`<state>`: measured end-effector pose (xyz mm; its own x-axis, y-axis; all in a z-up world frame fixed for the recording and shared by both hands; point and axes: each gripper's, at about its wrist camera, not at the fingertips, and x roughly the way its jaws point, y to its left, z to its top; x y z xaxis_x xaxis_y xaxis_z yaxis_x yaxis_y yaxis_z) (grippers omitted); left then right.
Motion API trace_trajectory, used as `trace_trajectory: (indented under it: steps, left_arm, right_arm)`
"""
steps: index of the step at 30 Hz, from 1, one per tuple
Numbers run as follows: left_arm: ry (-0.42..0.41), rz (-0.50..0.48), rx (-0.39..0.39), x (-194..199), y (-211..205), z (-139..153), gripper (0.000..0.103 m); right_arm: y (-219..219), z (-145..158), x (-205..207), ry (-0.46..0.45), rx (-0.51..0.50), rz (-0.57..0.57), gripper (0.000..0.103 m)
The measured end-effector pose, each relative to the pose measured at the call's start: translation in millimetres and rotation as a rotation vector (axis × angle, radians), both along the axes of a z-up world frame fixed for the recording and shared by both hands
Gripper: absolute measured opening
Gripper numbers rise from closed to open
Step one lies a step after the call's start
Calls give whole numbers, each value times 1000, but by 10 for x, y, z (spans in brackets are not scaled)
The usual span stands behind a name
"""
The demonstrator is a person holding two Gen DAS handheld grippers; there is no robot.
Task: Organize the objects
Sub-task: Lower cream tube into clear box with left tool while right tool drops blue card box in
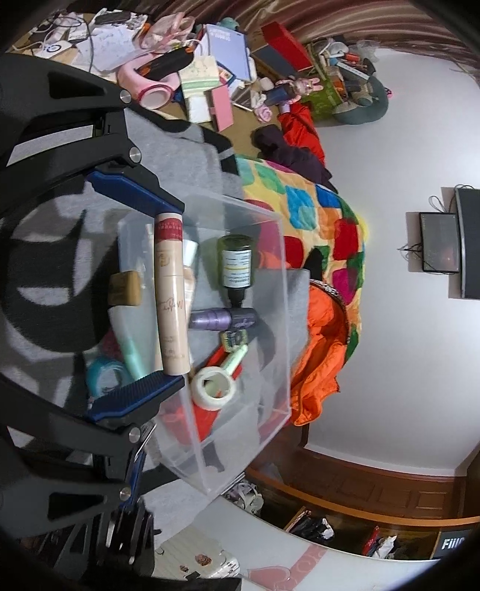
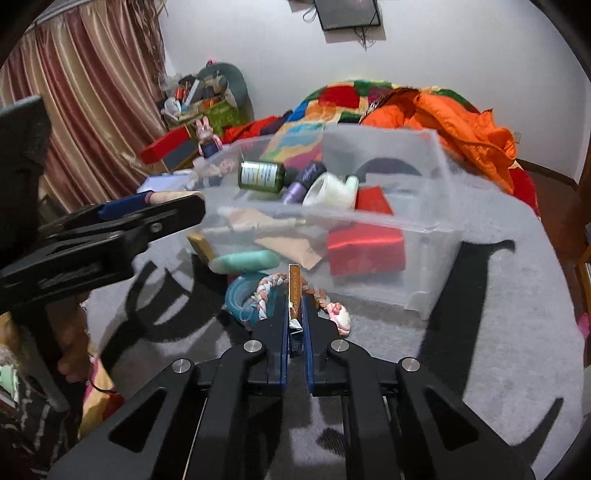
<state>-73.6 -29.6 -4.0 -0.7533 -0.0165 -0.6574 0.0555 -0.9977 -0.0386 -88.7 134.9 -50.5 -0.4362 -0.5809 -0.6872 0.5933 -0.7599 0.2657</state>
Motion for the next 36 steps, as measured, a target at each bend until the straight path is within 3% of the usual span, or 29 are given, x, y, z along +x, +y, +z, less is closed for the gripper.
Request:
trace_trajectory:
  steps: [6,13,22,36]
  left_arm:
    - [12,1,-34,-153,8,42,84]
    - [-30,-11,-40,-338,13,-34,84]
    - [-78,-36,17,-436,-12,-110,84]
    - [-78,-37,29,-397,-37,-91,92]
  right_arm:
    - [171,282,36,61,-51,-41,6]
    - [228,540,-163,152,-57,-125,6]
    - [33,401,-542,157,62,-205,6]
    - [-104,307,-524,164,111,-180,7]
